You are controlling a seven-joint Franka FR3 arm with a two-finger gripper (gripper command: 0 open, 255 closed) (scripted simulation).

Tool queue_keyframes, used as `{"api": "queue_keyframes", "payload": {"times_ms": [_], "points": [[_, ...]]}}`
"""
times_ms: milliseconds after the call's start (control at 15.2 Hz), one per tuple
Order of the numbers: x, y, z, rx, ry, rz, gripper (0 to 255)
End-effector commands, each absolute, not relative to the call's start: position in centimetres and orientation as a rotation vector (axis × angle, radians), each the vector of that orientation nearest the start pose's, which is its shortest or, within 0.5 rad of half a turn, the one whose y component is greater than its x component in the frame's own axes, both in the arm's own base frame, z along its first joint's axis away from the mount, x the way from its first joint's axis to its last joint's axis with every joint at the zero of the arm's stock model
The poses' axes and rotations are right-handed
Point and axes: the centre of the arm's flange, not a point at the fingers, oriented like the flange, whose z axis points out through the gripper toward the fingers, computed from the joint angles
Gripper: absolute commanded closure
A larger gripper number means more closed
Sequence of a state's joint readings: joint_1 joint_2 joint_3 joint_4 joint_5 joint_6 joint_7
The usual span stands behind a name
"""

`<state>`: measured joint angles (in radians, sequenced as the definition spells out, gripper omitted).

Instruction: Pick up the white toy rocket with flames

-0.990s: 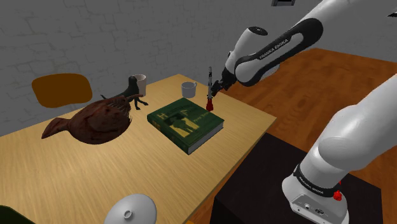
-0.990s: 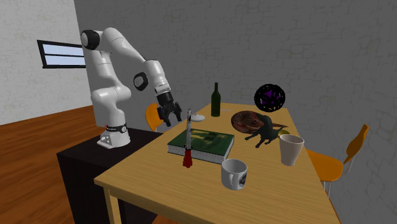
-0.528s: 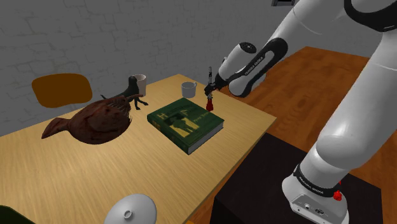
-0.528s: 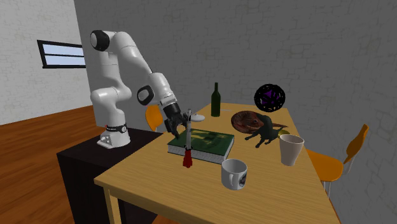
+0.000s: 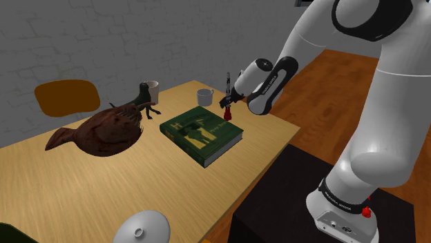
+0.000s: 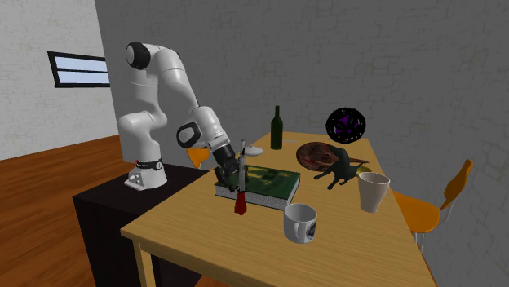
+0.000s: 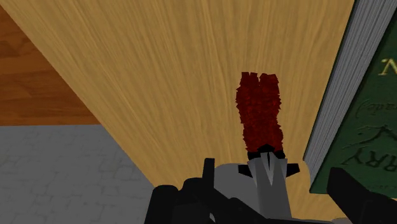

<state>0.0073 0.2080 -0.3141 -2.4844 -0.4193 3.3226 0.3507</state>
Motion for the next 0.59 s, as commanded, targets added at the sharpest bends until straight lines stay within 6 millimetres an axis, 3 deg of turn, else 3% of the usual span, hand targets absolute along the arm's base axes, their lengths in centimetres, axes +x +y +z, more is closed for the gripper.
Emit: {"api": "queue_keyframes", "payload": {"times_ms": [0, 66, 132, 528], "points": [[50.13, -11.45, 27.10, -3.077, 0.298, -0.984, 0], [50.13, -11.45, 27.10, -3.077, 0.298, -0.984, 0], [50.07, -11.41, 27.15, -3.077, 0.298, -0.984, 255], [50.12, -11.40, 27.17, -3.077, 0.298, -0.984, 255]]}}
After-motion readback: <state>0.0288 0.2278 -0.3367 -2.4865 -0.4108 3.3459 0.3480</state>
